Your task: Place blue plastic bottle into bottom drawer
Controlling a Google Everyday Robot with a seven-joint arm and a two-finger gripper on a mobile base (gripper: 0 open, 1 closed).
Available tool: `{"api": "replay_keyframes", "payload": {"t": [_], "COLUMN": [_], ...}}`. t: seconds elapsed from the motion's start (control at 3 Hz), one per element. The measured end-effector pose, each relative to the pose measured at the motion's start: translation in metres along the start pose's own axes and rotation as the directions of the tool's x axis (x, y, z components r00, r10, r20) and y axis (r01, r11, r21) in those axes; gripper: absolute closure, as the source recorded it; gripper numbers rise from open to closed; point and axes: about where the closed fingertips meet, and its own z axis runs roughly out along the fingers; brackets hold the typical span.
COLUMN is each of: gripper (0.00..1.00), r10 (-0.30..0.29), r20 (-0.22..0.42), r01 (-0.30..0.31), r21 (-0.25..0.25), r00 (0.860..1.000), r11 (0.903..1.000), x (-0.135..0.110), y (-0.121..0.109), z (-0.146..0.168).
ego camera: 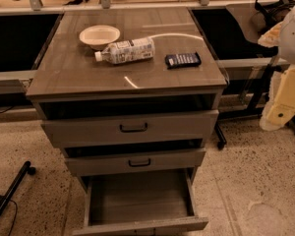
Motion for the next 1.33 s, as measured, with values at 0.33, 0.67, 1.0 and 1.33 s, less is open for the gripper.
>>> {"api": "replay_keyframes", "payload": {"t": [0.33, 0.67, 1.0, 1.33], "gripper": [0.0, 0.0, 0.0, 0.0], "r10": [-0.001, -0.021, -0.04, -0.04], "r20": [0.011, 0.023, 0.035, 0.035], "r01": [0.002, 0.021, 0.041, 0.042], "r21": [-0.014, -0.011, -0.036, -0.036], "r00": [1.0, 1.0, 0.999, 0.999], "r11": [0.9999, 0.9997, 0.9985, 0.9985], "x": [-0.002, -0.004, -0.013, -0.013], "y": [0.001, -0.001, -0.01, -0.01], "z": [0.003, 0.002, 0.019, 0.019]}}
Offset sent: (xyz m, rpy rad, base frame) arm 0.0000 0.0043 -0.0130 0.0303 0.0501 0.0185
